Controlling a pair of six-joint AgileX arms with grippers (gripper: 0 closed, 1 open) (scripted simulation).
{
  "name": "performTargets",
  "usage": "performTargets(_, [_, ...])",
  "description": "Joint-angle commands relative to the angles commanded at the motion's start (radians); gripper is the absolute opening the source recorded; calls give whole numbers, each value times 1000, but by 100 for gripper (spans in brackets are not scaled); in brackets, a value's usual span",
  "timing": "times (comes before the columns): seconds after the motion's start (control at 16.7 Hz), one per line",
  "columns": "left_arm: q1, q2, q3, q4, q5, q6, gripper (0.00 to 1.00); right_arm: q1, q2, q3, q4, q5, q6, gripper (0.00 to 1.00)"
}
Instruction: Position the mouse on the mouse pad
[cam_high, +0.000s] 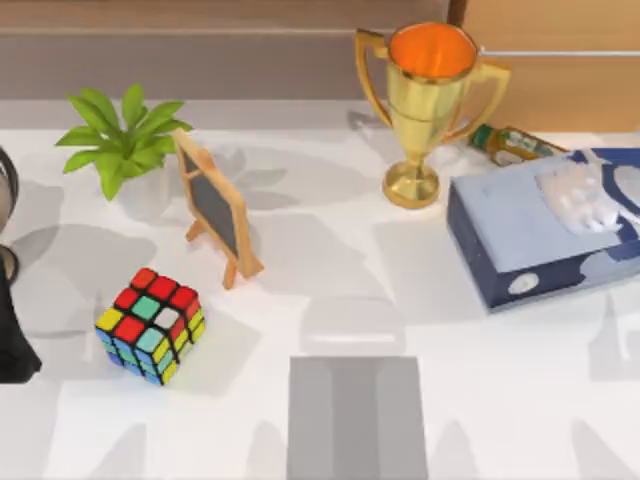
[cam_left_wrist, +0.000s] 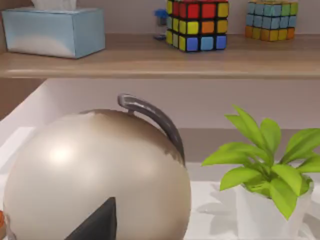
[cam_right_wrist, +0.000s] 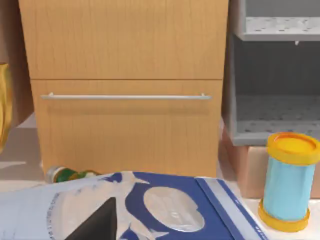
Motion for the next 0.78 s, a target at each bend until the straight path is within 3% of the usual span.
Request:
performTargets(0.42, [0, 0, 0, 0, 0, 0, 100, -42, 162, 153, -133, -1, -88, 100])
performTargets(0.78, [0, 0, 0, 0, 0, 0, 100, -138, 694, 532, -492, -10, -308, 100])
